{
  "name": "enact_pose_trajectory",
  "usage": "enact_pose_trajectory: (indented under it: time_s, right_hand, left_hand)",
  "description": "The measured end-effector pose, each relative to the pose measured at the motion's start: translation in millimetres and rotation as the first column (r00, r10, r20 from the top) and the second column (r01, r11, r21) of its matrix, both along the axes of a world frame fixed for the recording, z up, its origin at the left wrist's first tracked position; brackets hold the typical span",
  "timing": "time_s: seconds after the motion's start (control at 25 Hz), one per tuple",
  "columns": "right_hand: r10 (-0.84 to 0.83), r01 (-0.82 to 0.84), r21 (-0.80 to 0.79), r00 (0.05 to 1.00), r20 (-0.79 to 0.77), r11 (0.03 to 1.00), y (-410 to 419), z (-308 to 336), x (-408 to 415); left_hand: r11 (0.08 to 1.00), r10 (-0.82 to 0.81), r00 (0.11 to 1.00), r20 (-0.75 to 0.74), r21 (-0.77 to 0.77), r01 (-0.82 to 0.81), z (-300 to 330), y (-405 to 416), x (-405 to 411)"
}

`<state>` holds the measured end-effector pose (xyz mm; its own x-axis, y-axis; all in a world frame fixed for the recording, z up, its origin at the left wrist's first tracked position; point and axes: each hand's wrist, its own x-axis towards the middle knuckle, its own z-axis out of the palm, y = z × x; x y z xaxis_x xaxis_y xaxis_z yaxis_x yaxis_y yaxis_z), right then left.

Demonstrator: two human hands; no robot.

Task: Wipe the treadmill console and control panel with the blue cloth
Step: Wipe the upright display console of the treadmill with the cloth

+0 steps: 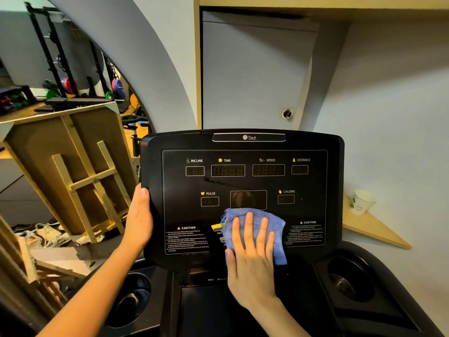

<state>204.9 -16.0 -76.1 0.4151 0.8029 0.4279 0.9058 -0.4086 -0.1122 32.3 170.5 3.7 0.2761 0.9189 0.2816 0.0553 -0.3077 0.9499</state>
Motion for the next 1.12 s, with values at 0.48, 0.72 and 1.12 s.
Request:
enact_pose_trajectory:
  time_s: [0.48,0.72,1.12]
  right_hand:
    - [0.123,-0.116,-0.084,0.989,0.083,0.990,30,4,-51]
    - [0.140,-0.132,-0.067,0.981,0.132,0.989,43,1,-55]
    - [0.206,-0.217,0.020,0.950,0.234,0.976,75,36,-39]
  left_hand:
    - [1.000,-0.007,0.999,0.032,0.027,0.006,3,-3,0]
    - [1.000,-0.014,0.998,0.056,0.005,0.014,5,-4,1]
    - [1.000,-0.026,0.998,0.050,-0.008,0.027,1,0,-1]
